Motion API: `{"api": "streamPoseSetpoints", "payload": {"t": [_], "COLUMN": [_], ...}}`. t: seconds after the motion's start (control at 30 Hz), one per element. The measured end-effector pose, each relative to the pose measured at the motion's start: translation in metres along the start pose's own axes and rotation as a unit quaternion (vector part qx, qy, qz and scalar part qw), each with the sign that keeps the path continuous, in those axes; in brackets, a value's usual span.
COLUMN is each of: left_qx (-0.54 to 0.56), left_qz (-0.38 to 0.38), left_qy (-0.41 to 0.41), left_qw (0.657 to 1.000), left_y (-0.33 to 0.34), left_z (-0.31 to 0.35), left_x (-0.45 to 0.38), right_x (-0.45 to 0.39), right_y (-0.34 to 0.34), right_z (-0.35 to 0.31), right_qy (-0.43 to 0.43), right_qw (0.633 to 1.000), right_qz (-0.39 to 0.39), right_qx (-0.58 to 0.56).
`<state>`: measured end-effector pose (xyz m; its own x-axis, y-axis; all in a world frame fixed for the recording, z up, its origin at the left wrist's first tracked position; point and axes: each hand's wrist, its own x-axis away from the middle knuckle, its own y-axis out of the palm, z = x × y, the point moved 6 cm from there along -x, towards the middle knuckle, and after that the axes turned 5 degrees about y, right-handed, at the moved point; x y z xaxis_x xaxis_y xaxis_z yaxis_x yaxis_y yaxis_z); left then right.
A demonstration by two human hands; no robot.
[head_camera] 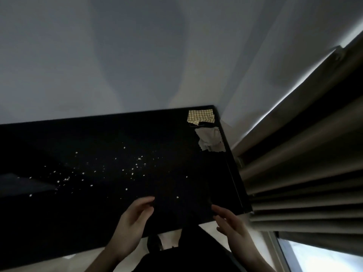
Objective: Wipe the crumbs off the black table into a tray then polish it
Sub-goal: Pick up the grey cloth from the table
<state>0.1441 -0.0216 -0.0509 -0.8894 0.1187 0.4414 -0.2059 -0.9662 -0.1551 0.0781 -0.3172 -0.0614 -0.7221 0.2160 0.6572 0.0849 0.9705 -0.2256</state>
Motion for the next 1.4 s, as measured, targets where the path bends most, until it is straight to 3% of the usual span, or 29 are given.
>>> {"api": "streamPoseSetpoints", "payload": {"t": [0.27,0.47,0.57,0.7,0.83,0.93,1.07,1.13,1.23,1.4], "left_qx": [-0.019,-0.039,-0.051,-0.046,-0.063,-0.066,-0.077,-0.077,-0.073,-0.035], "left_qz": [0.028,0.089,0.108,0.127,0.147,0.164,0.184,0.188,0.189,0.195], "left_qy": [-0.017,-0.038,-0.057,-0.074,-0.074,-0.088,-0.106,-0.108,-0.097,-0.078], "left_qw": [0.999,0.995,0.991,0.988,0.984,0.98,0.974,0.973,0.974,0.977], "left_y": [0.011,0.02,0.027,0.04,0.036,0.024,0.002,-0.007,-0.021,-0.054], "left_z": [0.005,0.024,0.025,0.031,0.035,0.027,0.009,0.001,-0.005,-0.013], "left_x": [-0.044,-0.107,-0.131,-0.148,-0.145,-0.128,-0.101,-0.088,-0.066,-0.019], "right_x": [-0.08,-0.19,-0.259,-0.348,-0.391,-0.4,-0.394,-0.377,-0.329,-0.232], "right_y": [-0.02,-0.04,-0.047,-0.037,-0.014,0.002,0.009,0.017,0.041,0.096], "right_z": [-0.067,-0.103,-0.115,-0.116,-0.111,-0.103,-0.098,-0.101,-0.111,-0.102], "right_qy": [-0.043,-0.054,-0.089,-0.156,-0.104,-0.069,-0.164,-0.177,-0.172,-0.153], "right_qw": [0.998,0.998,0.989,0.941,0.895,0.877,0.862,0.877,0.936,0.958], "right_qz": [-0.047,-0.024,0.014,0.052,0.059,0.087,0.128,0.087,0.02,-0.03], "right_qx": [0.019,0.029,0.12,0.295,0.429,0.468,0.463,0.438,0.308,0.242]}}
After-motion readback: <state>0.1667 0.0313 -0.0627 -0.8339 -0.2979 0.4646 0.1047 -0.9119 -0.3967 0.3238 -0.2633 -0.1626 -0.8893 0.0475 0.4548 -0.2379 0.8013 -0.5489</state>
